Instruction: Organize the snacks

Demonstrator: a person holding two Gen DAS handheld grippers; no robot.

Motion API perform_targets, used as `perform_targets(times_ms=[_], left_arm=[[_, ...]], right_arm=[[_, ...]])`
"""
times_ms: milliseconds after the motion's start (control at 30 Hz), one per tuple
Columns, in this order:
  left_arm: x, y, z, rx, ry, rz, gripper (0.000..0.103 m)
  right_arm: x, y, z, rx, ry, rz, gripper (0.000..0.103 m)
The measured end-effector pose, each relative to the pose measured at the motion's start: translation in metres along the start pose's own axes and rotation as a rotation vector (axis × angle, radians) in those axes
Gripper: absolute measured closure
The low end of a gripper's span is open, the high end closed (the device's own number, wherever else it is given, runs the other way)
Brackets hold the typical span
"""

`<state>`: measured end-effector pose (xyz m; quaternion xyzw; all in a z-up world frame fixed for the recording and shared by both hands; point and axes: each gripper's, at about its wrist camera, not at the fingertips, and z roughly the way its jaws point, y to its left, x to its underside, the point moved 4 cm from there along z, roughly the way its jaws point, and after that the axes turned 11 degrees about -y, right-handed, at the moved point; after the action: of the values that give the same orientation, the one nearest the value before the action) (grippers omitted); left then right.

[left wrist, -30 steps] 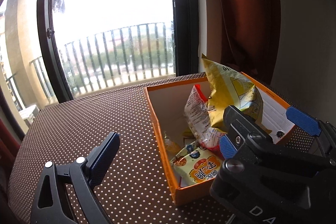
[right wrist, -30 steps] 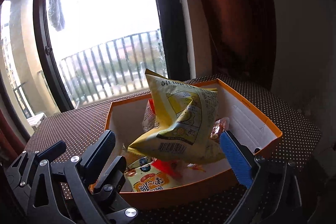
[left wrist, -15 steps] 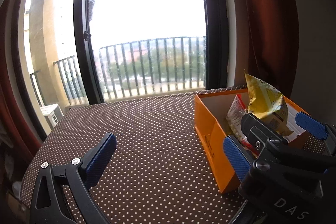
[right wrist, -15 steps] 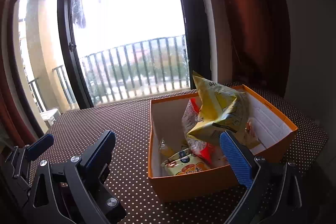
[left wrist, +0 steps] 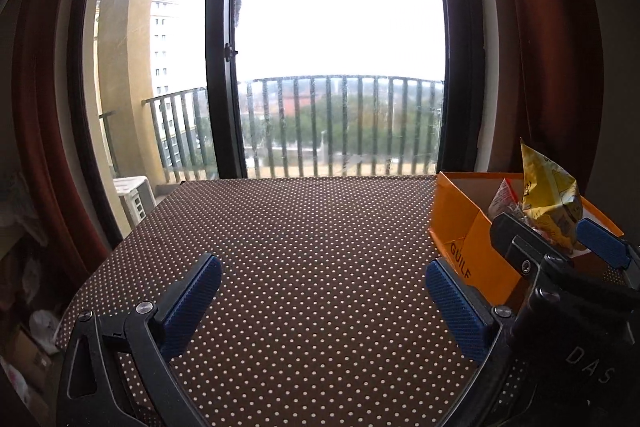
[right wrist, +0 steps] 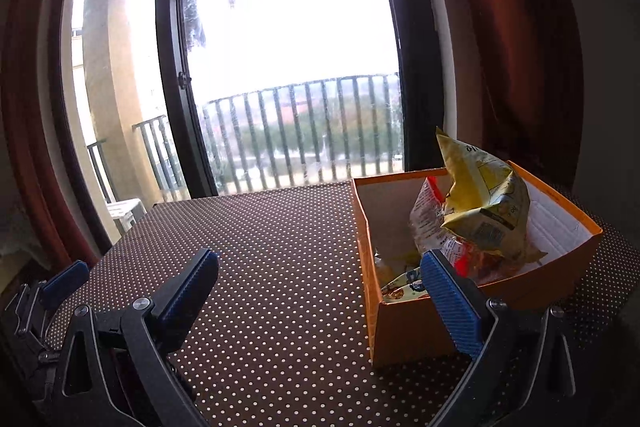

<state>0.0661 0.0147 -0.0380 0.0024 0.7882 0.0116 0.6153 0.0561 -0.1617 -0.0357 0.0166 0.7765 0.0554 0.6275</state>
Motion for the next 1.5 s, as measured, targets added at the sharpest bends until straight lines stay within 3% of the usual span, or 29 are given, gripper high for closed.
perform_targets(times_ms=[633, 1500], left_arm=[[0.001, 0.006, -0.021, -0.025, -0.04, 0.007, 0.001], [0.0, 0.006, -0.02, -0.024, -0.035, -0.013, 0.001]], right_arm=[[-0.002, 0.007, -0.017, -0.012, -0.034, -0.011, 0.0], [-0.001, 0.001, -0.022, 0.002, -0.038, -0.003, 0.0]])
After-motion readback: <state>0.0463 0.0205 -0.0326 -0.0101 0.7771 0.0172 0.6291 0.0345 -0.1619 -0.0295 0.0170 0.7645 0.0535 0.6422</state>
